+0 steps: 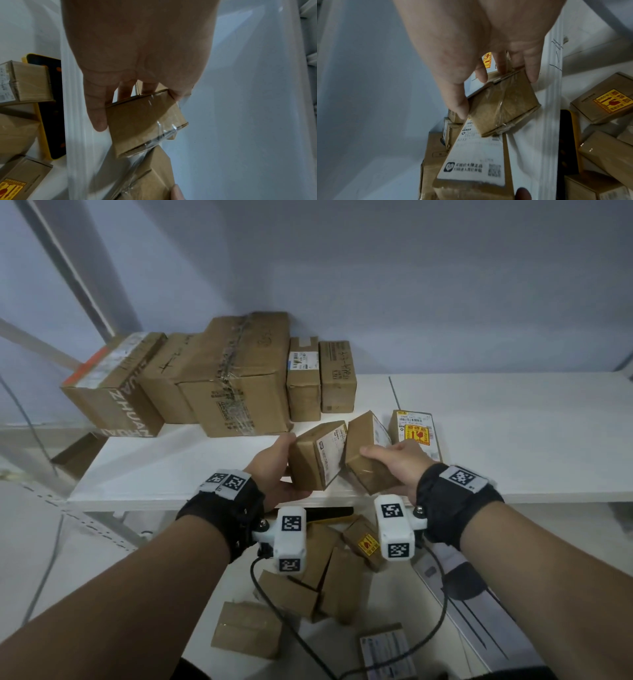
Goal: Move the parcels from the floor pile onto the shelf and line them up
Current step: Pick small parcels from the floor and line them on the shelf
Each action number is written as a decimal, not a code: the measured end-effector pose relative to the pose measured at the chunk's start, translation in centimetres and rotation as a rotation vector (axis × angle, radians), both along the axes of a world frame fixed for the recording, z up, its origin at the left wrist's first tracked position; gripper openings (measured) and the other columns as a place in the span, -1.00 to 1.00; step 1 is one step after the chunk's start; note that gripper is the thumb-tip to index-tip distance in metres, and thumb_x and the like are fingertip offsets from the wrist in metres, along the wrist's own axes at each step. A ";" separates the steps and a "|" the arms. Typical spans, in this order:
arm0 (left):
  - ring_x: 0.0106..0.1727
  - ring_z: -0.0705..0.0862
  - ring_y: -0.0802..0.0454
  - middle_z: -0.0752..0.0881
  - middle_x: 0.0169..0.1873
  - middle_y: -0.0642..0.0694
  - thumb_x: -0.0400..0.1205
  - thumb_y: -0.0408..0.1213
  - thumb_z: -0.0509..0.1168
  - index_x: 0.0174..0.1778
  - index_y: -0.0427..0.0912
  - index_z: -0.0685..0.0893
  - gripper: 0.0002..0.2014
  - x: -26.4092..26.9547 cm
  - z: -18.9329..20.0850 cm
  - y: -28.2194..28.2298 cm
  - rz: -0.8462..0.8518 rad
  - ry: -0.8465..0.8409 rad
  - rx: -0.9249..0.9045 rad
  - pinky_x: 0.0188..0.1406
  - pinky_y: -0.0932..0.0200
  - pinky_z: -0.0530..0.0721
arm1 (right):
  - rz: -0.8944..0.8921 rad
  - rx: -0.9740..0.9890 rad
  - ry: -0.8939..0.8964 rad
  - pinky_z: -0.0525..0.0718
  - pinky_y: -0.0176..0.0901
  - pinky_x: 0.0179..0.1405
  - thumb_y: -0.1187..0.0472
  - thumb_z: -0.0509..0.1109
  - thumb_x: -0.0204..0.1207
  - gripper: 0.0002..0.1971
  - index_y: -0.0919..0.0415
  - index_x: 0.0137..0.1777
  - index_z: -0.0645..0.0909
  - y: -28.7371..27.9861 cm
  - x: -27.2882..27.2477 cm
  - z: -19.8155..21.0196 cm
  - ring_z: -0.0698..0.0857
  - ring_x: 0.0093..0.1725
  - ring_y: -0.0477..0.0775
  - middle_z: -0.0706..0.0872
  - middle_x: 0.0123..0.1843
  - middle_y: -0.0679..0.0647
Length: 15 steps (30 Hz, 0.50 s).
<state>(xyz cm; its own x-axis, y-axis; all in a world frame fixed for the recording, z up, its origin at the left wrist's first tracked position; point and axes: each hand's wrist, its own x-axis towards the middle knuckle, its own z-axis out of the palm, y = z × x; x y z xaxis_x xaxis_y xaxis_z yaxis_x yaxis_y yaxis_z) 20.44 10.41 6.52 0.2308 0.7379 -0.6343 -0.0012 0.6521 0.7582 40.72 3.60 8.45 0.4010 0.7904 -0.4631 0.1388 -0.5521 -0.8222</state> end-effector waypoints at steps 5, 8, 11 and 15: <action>0.13 0.73 -0.43 0.68 0.22 -0.39 0.68 0.13 0.20 0.15 -0.17 0.64 -0.58 -0.6 -0.2 -0.7 -0.047 0.000 -0.021 -0.08 -0.24 0.80 | 0.006 0.011 -0.016 0.70 0.23 0.22 -0.15 0.64 0.02 -0.26 0.06 0.17 0.43 -0.4 -2.2 0.2 0.68 0.14 0.20 0.63 0.14 0.13; 0.14 0.75 -0.36 0.69 0.22 -0.28 0.49 0.33 0.36 0.32 -0.09 0.58 -0.34 -1.0 0.1 -0.7 -0.143 0.054 -0.007 -0.04 -0.21 0.81 | 0.018 0.021 -0.027 0.70 0.19 0.22 -0.13 0.63 0.09 -0.30 0.02 0.19 0.41 -0.3 -2.7 0.1 0.68 0.12 0.16 0.62 0.13 0.09; 0.14 0.75 -0.32 0.66 0.27 -0.22 0.26 0.39 0.48 0.40 -0.05 0.53 -0.13 -1.2 0.3 -0.8 -0.205 0.105 0.016 -0.10 -0.15 0.82 | 0.040 0.014 -0.016 0.71 0.20 0.20 -0.19 0.59 -0.01 -0.28 0.00 0.13 0.41 -0.3 -3.1 -0.1 0.69 0.11 0.17 0.65 0.13 0.10; 0.12 0.74 -0.31 0.59 0.25 -0.22 0.37 0.27 0.47 0.35 -0.04 0.43 -0.26 -0.6 0.7 -0.6 -0.149 0.175 0.093 -0.10 -0.18 0.82 | 0.034 -0.003 0.079 0.75 0.25 0.13 -0.28 0.56 0.10 -0.29 0.04 0.16 0.41 0.1 -3.0 -0.2 0.70 0.12 0.21 0.65 0.18 0.16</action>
